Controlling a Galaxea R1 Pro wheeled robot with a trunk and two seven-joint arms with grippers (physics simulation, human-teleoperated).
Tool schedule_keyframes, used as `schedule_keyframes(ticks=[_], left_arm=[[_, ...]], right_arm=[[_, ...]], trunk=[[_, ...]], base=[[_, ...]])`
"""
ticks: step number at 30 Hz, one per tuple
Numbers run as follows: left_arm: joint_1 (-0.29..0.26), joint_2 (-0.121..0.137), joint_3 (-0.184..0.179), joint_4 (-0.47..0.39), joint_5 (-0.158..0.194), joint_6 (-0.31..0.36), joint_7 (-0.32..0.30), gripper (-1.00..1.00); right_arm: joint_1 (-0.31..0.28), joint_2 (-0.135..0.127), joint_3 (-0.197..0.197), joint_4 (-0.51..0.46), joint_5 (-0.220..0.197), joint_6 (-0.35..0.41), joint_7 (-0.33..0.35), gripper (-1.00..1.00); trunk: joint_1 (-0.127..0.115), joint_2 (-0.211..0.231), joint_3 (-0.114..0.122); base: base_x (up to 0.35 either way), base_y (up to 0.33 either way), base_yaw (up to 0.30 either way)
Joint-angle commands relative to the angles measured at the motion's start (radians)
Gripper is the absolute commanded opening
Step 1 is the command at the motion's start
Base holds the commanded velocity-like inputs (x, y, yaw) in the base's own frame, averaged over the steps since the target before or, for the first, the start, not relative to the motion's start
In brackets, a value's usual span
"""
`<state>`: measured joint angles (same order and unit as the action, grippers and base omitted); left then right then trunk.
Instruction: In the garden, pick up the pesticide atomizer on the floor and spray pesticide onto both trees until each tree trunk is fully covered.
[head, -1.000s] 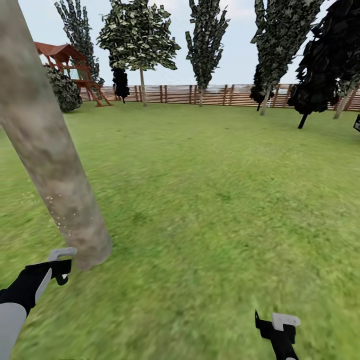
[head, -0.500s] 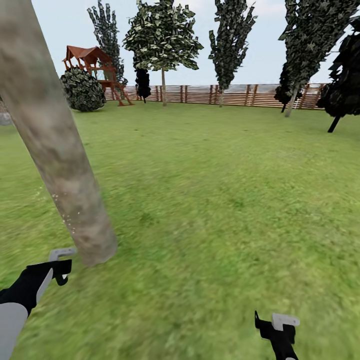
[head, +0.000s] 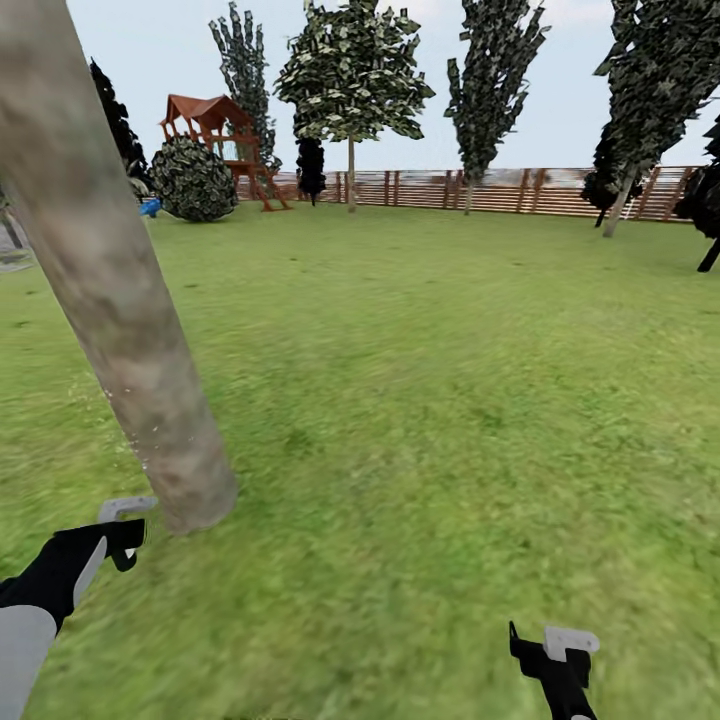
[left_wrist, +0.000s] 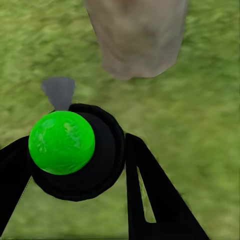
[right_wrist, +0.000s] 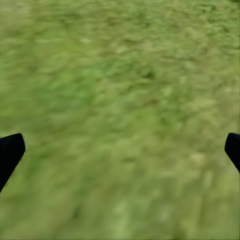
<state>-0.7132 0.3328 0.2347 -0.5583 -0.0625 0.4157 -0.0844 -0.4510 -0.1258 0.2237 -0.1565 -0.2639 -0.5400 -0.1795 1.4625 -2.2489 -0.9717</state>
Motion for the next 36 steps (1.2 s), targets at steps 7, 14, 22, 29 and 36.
schedule_keyframes(ticks=[7,14,22,29,36], left_arm=[[0.0,0.0,0.0,0.0,0.001,0.0,0.0,-1.0],[0.0,0.0,0.0,0.0,0.005,0.0,0.0,-1.0],[0.0,-0.001,-0.002,0.0,0.006,0.0,-0.001,-1.0],[0.0,-0.005,-0.002,0.0,0.005,0.0,-0.002,-1.0],[0.0,-0.012,-0.003,-0.001,0.007,0.0,-0.002,-1.0]], right_arm=[[0.0,0.0,0.0,0.0,0.001,0.0,0.0,1.0],[0.0,0.0,0.0,0.0,0.002,0.0,0.0,1.0],[0.0,0.0,0.0,0.0,0.002,0.0,0.0,1.0],[0.0,0.0,0.0,0.0,0.002,0.0,0.0,1.0],[0.0,0.0,0.0,0.0,0.001,0.0,0.0,1.0]], trunk=[[0.0,0.0,0.0],[0.0,0.0,0.0],[0.0,0.0,0.0],[0.0,0.0,0.0],[0.0,0.0,0.0]], base=[[0.001,0.0,0.277],[0.0,0.0,0.277],[0.074,-0.028,0.277],[0.219,-0.165,0.277],[0.038,-0.25,0.277]])
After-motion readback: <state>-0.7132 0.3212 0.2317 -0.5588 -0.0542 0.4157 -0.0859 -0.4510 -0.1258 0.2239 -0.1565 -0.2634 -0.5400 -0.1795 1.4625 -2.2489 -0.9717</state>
